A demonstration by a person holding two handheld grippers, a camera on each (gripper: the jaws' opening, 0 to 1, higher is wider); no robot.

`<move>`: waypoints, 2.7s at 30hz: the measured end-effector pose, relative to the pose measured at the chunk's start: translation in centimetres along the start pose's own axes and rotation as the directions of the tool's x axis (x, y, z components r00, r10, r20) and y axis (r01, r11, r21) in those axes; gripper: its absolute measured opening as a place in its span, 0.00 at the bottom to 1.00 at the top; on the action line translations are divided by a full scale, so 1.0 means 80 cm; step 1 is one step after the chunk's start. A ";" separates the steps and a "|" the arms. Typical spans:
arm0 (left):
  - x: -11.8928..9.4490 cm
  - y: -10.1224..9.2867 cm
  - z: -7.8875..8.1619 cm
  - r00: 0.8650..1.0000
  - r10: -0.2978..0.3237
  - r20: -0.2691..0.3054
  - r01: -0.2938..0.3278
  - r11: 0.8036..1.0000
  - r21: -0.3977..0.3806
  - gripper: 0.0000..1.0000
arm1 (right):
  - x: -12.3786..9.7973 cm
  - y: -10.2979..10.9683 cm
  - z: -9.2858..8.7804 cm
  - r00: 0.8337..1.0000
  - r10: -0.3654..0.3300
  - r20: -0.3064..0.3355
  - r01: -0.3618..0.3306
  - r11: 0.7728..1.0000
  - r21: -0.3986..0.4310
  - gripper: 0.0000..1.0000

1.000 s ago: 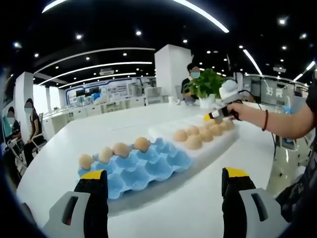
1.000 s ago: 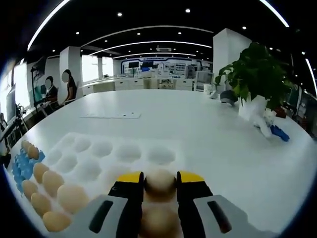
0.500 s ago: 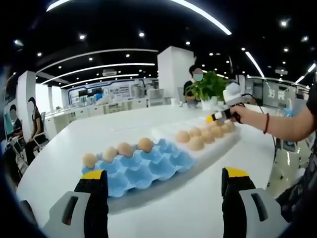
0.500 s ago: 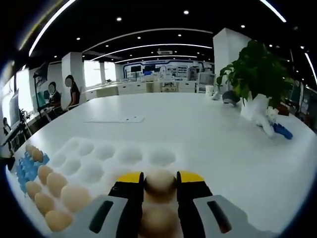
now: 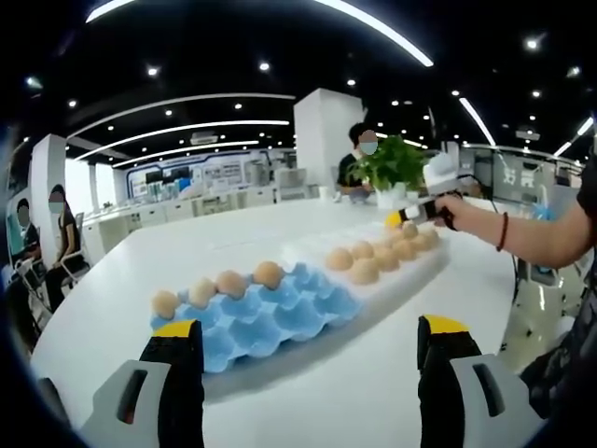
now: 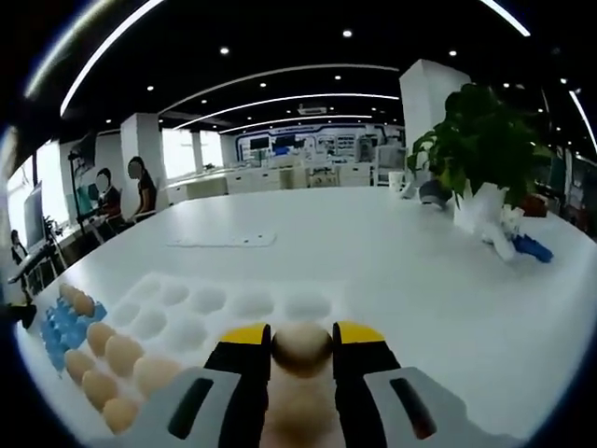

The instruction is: Place the egg into an empty slot of the egg tray after lifting it from the table, then release the egg inside the slot.

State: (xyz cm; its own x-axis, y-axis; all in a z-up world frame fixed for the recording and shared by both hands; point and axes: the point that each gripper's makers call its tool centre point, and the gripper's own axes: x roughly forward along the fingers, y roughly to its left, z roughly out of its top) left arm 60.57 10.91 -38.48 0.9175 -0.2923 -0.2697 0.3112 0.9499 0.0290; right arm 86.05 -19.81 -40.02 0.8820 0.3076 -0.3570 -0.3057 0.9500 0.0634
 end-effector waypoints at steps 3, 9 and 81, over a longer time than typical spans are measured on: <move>0.000 -0.001 -0.001 1.000 -0.002 -0.003 0.002 1.000 0.001 0.97 | 0.002 0.000 0.003 1.000 0.008 0.003 -0.008 1.000 -0.002 0.27; -0.002 0.000 0.000 1.000 0.000 0.000 0.000 1.000 0.001 0.97 | -0.002 0.010 0.004 1.000 0.024 0.004 -0.024 1.000 0.007 0.27; -0.022 0.017 -0.011 1.000 0.028 0.002 -0.028 0.999 -0.020 0.96 | 0.018 0.107 0.006 0.984 0.174 -0.031 -0.177 0.970 -0.169 0.29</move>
State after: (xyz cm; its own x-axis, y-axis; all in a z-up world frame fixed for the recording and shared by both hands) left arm 59.19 12.78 -38.82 0.9263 -0.2657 -0.2671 0.2803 0.9598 0.0172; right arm 84.90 -11.24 -39.57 0.8037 0.4669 -0.3689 -0.5132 0.8576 -0.0328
